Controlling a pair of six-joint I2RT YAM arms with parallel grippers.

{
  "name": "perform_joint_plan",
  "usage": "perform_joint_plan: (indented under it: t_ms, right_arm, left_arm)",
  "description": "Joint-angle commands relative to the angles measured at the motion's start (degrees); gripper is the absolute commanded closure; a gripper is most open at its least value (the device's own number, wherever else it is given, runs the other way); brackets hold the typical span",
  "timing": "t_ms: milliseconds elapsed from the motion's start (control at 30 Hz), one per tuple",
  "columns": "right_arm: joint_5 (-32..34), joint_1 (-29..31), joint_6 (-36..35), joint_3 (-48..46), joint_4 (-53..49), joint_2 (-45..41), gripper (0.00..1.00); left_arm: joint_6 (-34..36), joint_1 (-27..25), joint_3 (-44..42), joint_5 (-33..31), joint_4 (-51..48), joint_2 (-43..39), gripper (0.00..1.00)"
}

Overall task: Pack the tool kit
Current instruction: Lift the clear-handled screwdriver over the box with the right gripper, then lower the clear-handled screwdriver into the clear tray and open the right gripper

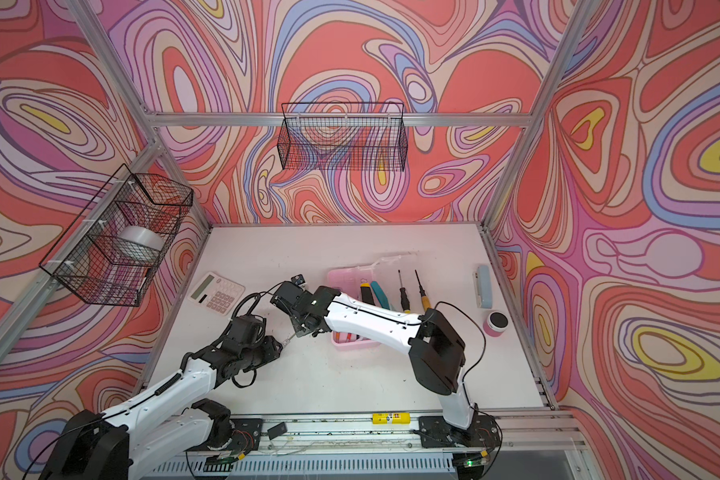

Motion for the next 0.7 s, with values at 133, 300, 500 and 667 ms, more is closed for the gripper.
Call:
perform_joint_plan:
  t_ms: [133, 300, 500, 667]
  right_arm:
    - [8.1, -10.2, -2.7, -8.7, -4.7, -14.4, 0.90]
    - [8.0, -17.8, -4.9, -15.7, -3.8, -21.5, 0.90]
    - [6.8, -22.7, -6.5, -20.8, -1.6, -25.1, 0.90]
    - [6.0, -24.3, -7.1, -23.2, -0.3, -25.5, 0.90]
  left_arm:
    - [0.3, 0.2, 1.1, 0.4, -0.2, 0.8, 0.51]
    - [0.5, 0.2, 2.0, 1.0, 1.6, 2.0, 0.52]
    - [0.0, 0.2, 2.8, 1.8, 1.4, 2.4, 0.52]
    - [-0.6, 0.2, 3.1, 2.3, 0.7, 1.0, 0.52]
